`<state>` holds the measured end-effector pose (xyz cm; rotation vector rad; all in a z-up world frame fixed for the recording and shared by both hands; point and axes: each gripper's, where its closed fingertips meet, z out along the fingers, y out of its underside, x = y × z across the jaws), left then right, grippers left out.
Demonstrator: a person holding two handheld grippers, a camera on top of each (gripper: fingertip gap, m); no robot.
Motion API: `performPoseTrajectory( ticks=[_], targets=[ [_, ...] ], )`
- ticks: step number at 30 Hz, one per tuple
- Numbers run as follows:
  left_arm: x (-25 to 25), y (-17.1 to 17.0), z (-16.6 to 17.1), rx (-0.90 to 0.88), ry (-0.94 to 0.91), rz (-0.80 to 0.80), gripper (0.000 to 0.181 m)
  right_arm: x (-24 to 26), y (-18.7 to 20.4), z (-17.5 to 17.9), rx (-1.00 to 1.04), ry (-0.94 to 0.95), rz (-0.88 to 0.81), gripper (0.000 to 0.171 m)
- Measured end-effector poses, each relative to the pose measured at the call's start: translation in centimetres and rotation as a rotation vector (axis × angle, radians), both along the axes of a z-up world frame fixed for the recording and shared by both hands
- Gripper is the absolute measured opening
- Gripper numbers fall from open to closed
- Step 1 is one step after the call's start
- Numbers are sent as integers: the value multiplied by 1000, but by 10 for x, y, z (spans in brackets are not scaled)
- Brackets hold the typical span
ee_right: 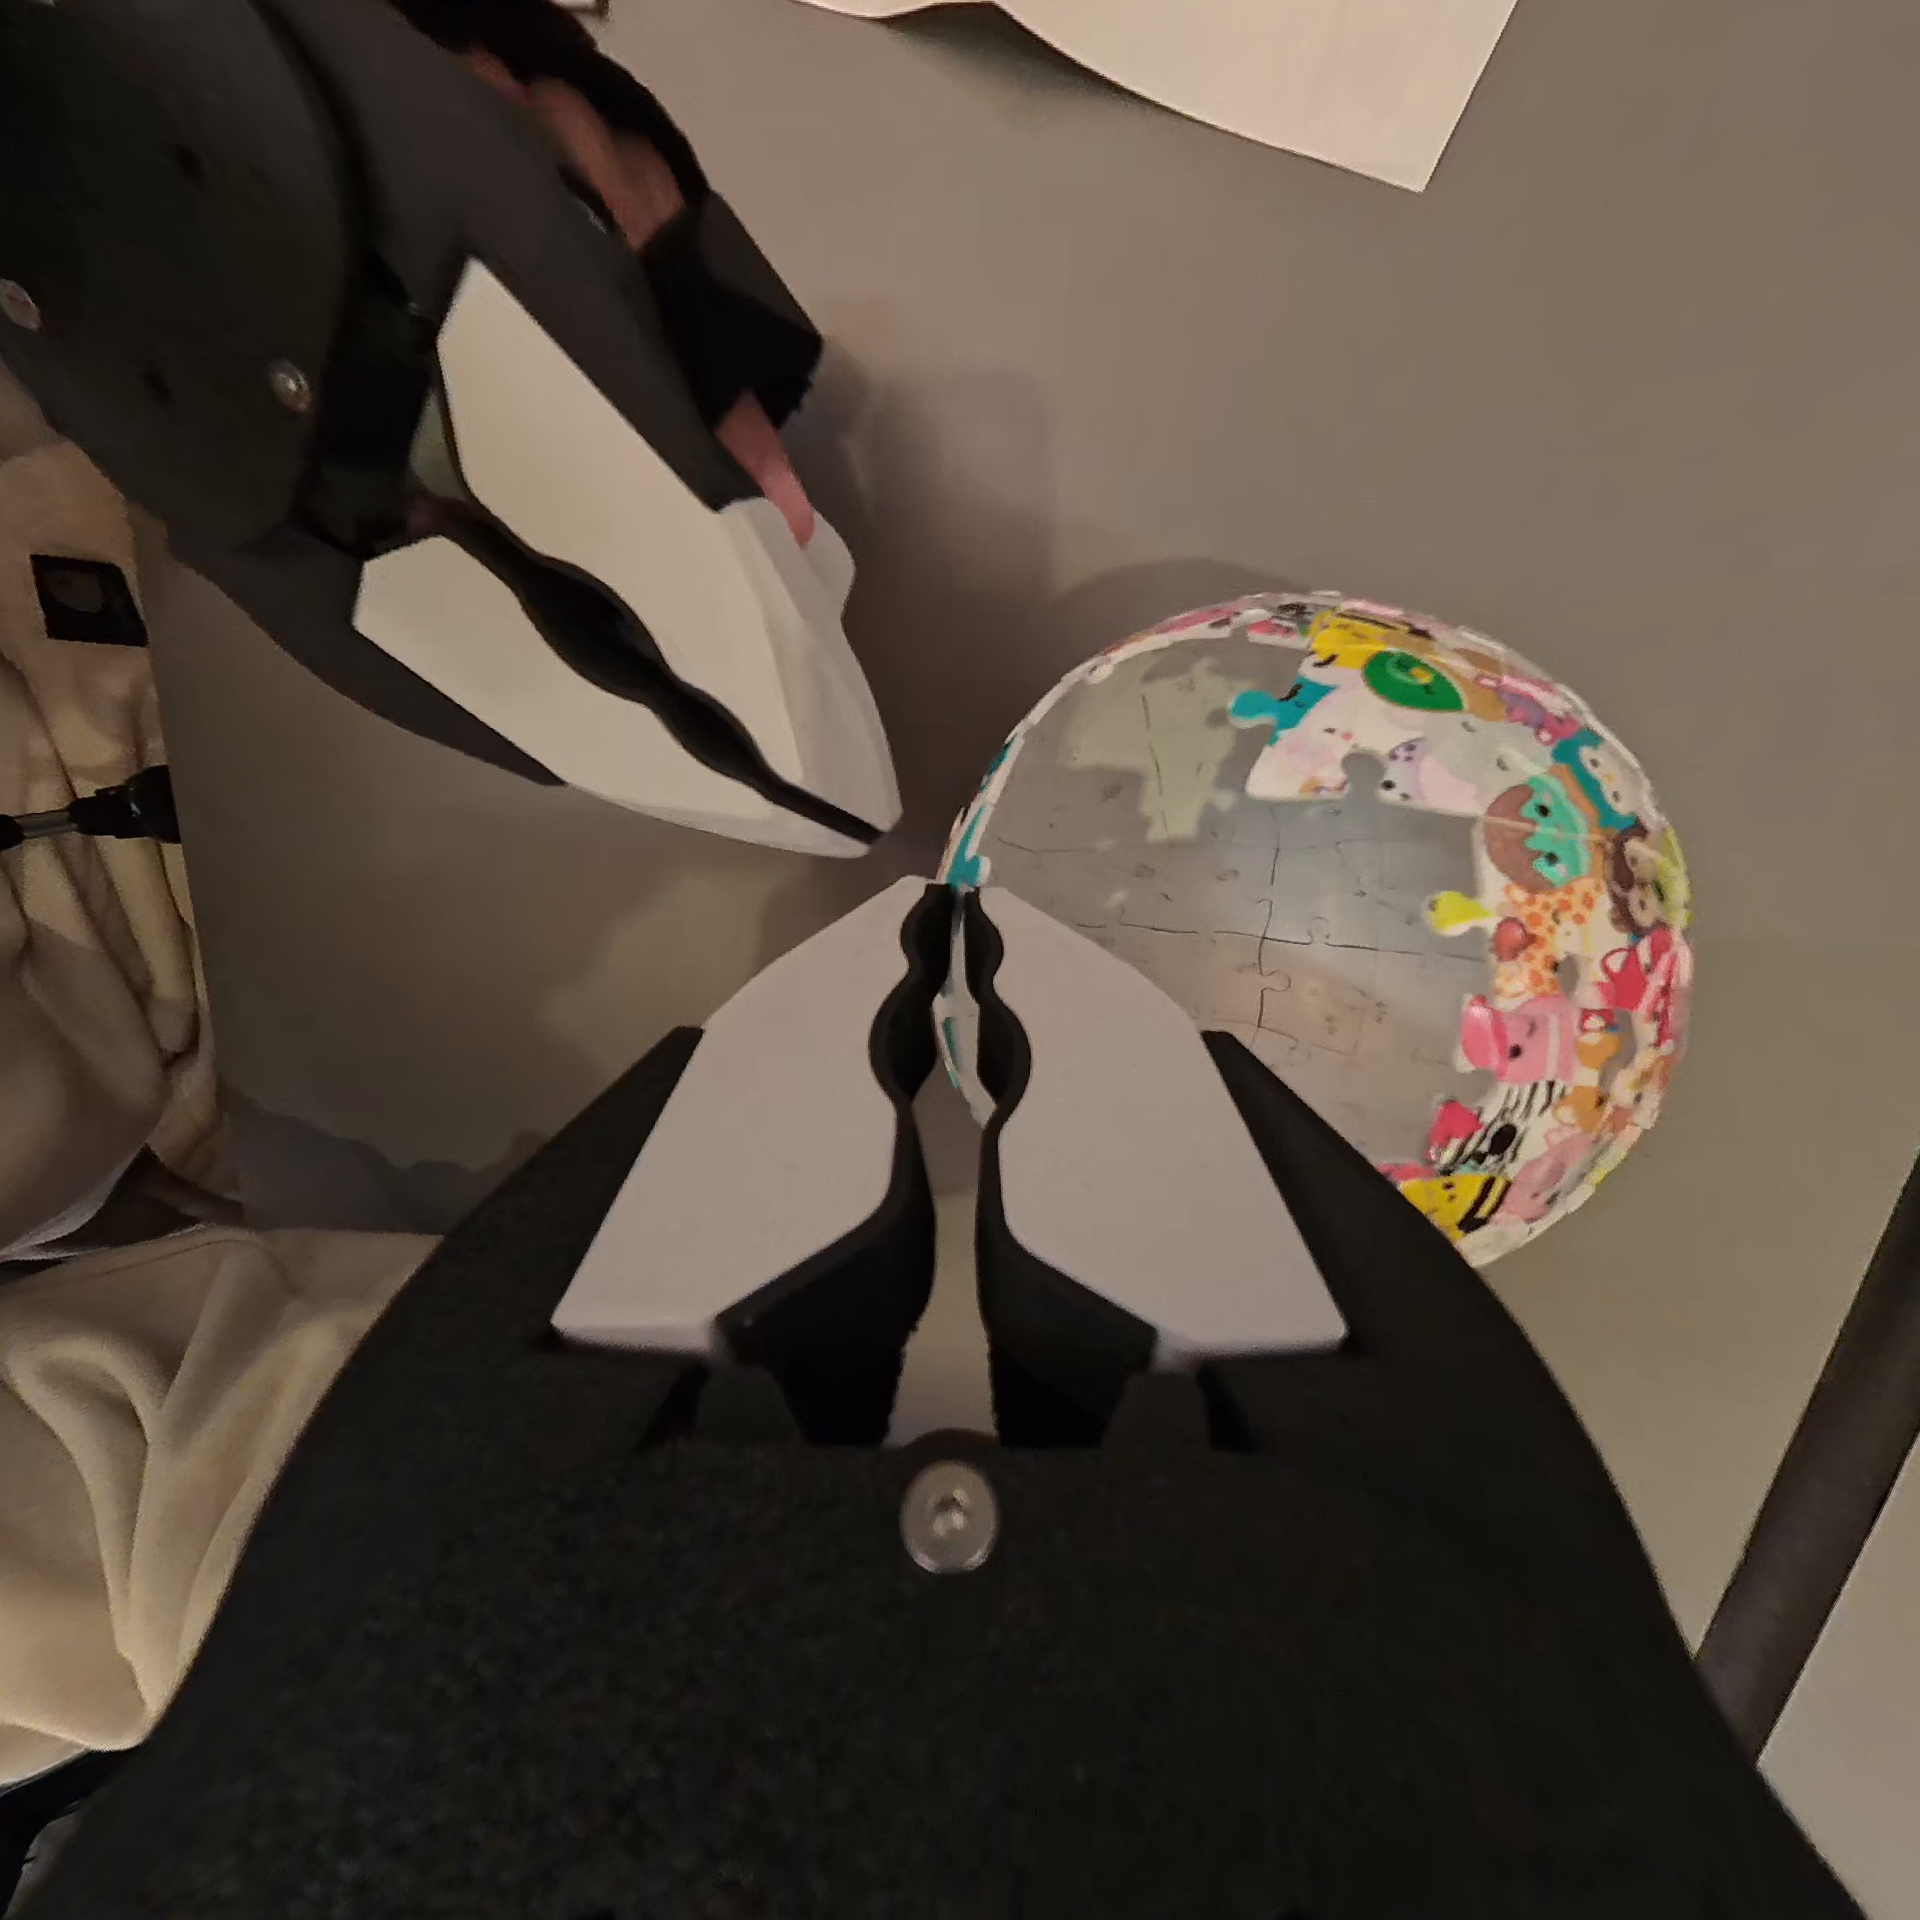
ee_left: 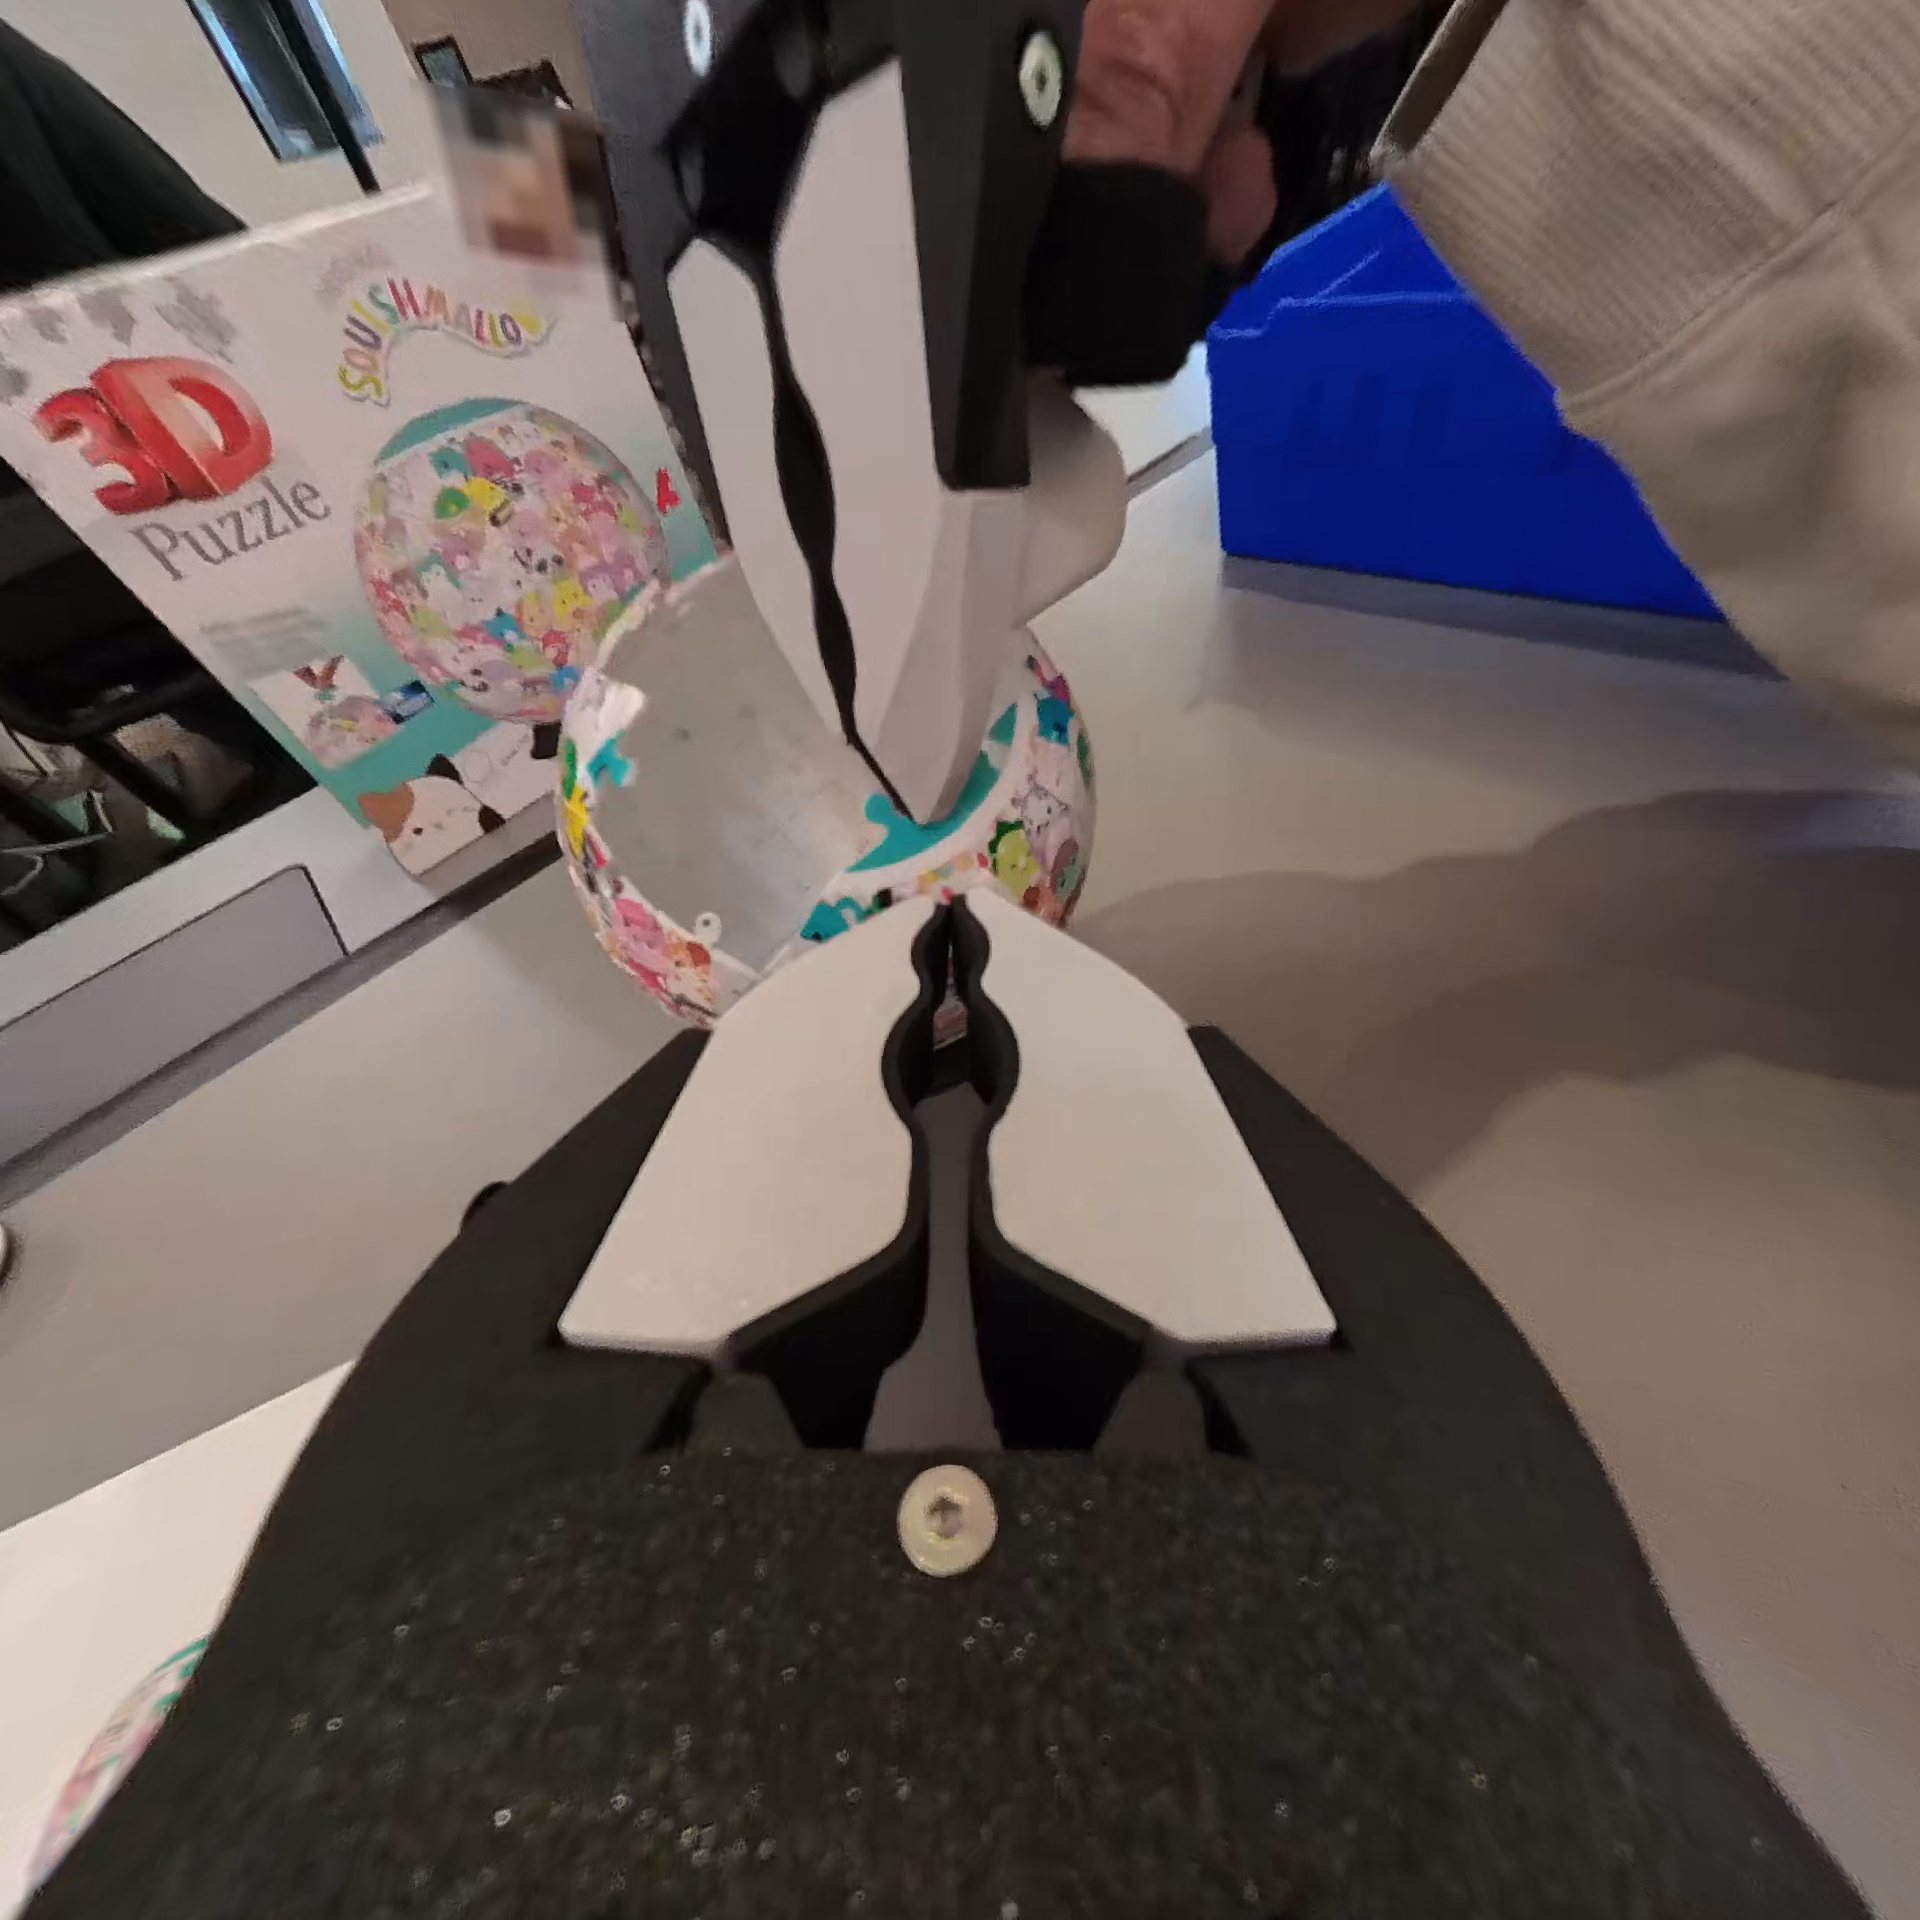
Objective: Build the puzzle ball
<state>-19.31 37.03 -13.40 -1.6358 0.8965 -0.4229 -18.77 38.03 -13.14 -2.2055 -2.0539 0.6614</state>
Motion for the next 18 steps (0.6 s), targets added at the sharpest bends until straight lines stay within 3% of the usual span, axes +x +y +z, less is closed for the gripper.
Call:
performPoseTrajectory(
  ticks=[3, 7, 18],
  targets=[
    [-2, 6, -16, -81, 8, 10, 0, -1, 1, 0, 4, 0, 2, 3],
    [-5, 3, -2, -50, -40, 3, 0, -1, 1, 0, 13, 3, 10, 3],
    [6, -4, -12, -89, -17, -40, 0, 3, 5, -2, 46, -9, 12, 14]
  ],
)
